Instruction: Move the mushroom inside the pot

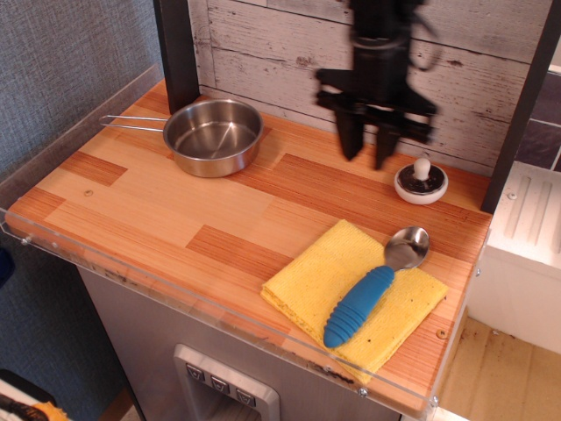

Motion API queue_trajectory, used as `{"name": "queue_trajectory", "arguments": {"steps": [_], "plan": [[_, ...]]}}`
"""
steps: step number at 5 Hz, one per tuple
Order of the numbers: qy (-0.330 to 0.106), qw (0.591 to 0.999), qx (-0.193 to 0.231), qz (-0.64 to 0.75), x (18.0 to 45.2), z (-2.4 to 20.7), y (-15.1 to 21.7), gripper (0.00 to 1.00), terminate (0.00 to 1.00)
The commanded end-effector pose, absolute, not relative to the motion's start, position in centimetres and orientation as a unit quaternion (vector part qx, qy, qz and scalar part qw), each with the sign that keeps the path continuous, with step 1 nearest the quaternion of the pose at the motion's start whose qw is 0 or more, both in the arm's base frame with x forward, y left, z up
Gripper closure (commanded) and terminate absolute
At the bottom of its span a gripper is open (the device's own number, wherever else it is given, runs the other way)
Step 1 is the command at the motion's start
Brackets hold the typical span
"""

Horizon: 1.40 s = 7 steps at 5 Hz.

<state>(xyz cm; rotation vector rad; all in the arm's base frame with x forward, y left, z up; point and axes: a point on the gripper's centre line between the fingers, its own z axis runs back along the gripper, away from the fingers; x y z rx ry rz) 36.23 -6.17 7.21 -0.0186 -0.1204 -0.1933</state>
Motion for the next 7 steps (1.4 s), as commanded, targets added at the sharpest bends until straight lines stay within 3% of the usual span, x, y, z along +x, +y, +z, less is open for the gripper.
{"name": "queue_trajectory", "arguments": {"steps": [1, 5, 6, 7], "plan": [[-0.084, 0.991, 0.007, -0.108, 38.8, 7.6, -8.2, 0.0, 0.0], [-0.082, 0.99, 0.008, -0.111, 41.6, 5.3, -9.7, 0.0, 0.0], [-0.078, 0.99, 0.011, -0.115, 41.8, 4.8, -9.9, 1.0, 0.0], [-0.072, 0.991, 0.013, -0.116, 41.7, 4.5, -9.9, 1.0, 0.0]]}}
